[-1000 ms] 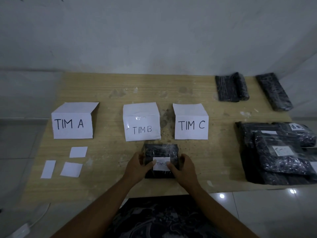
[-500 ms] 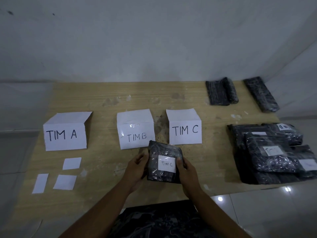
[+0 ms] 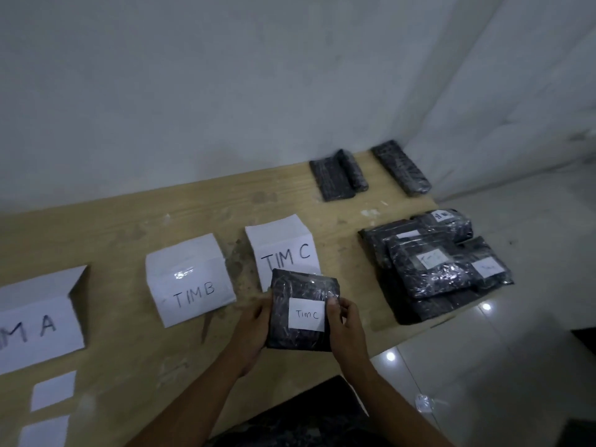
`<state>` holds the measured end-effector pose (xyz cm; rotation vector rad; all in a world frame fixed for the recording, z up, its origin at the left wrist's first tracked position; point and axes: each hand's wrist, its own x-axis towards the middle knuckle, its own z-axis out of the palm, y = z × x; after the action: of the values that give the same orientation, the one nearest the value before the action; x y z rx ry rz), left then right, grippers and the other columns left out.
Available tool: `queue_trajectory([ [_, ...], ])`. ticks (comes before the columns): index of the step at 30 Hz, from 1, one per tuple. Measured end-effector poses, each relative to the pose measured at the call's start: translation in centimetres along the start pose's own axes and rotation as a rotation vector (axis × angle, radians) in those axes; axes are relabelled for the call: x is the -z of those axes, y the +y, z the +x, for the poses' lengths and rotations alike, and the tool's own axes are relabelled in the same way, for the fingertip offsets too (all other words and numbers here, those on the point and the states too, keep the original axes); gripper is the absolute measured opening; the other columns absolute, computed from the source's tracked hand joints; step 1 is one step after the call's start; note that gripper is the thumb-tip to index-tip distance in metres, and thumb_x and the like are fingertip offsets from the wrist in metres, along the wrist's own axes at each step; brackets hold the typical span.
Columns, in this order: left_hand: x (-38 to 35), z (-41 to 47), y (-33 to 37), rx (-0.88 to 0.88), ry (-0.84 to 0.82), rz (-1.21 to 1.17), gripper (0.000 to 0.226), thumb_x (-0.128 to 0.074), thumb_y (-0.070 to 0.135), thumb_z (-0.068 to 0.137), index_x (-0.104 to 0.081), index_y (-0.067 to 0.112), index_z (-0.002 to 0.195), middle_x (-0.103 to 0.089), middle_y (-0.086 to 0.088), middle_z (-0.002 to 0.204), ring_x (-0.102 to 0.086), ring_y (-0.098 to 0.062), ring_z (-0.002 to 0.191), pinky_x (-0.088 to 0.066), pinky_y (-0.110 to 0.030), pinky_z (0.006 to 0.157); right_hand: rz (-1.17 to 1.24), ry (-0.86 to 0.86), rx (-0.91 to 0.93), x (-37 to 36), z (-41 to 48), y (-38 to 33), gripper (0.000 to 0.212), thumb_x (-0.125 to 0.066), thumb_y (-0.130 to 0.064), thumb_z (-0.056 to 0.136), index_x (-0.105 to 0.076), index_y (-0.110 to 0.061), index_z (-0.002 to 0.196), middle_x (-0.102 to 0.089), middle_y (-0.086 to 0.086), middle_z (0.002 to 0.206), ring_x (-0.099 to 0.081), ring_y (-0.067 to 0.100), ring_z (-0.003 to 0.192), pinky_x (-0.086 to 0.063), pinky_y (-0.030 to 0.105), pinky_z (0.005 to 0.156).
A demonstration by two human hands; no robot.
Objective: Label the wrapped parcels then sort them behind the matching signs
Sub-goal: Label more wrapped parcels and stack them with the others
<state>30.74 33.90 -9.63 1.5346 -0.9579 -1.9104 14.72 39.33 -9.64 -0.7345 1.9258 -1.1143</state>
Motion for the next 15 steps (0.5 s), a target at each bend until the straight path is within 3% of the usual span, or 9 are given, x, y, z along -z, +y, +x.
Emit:
queue_trajectory([
  [5, -3.0, 2.2, 1.6, -0.040, 0.032, 0.047, 0.031, -0.055, 0.044, 0.092, -0.065, 0.016, 0.100, -0.071, -0.009, 0.101, -0.068, -0.025, 0.093, -0.058, -0.043, 0.083, 0.052, 0.088, 0.003, 3.9, 1.8, -0.7, 0.026, -0.054, -0.035, 0.095, -0.051, -0.016, 0.112, -0.059, -0.005, 0.106, -0.059, 0.001, 0.092, -0.048, 0.014, 0.065],
  [9, -7.0, 4.1, 3.3, -0.070, 0.022, 0.024, 0.016, -0.053, 0.021, 0.097, -0.061, 0.008, 0.103, -0.069, -0.016, 0.102, -0.068, -0.030, 0.088, -0.058, -0.039, 0.071, 0.060, 0.146, 0.050, 8.0, 4.0, -2.0, 0.018, -0.056, -0.031, 0.095, -0.051, -0.016, 0.105, -0.061, -0.006, 0.090, -0.057, -0.004, 0.075, -0.046, 0.007, 0.058],
  [11, -9.0, 4.6, 4.2, -0.068, -0.004, 0.043, 0.018, -0.048, 0.020, 0.100, -0.060, 0.009, 0.106, -0.069, -0.015, 0.102, -0.069, -0.029, 0.088, -0.057, -0.038, 0.071, 0.040, 0.167, 0.093, 10.1, 5.3, -3.0, 0.018, -0.057, -0.029, 0.095, -0.052, -0.014, 0.102, -0.058, -0.003, 0.083, -0.053, -0.004, 0.065, -0.044, 0.006, 0.057],
  [15, -15.4, 5.6, 6.5, -0.146, -0.070, 0.084, 0.021, -0.049, 0.026, 0.099, -0.063, 0.011, 0.104, -0.071, -0.011, 0.099, -0.070, -0.025, 0.089, -0.058, -0.041, 0.079, -0.022, 0.219, 0.151, 16.3, 10.0, -4.2, 0.018, -0.061, -0.033, 0.092, -0.056, -0.018, 0.101, -0.060, -0.012, 0.090, -0.057, -0.008, 0.076, -0.043, 0.003, 0.061],
])
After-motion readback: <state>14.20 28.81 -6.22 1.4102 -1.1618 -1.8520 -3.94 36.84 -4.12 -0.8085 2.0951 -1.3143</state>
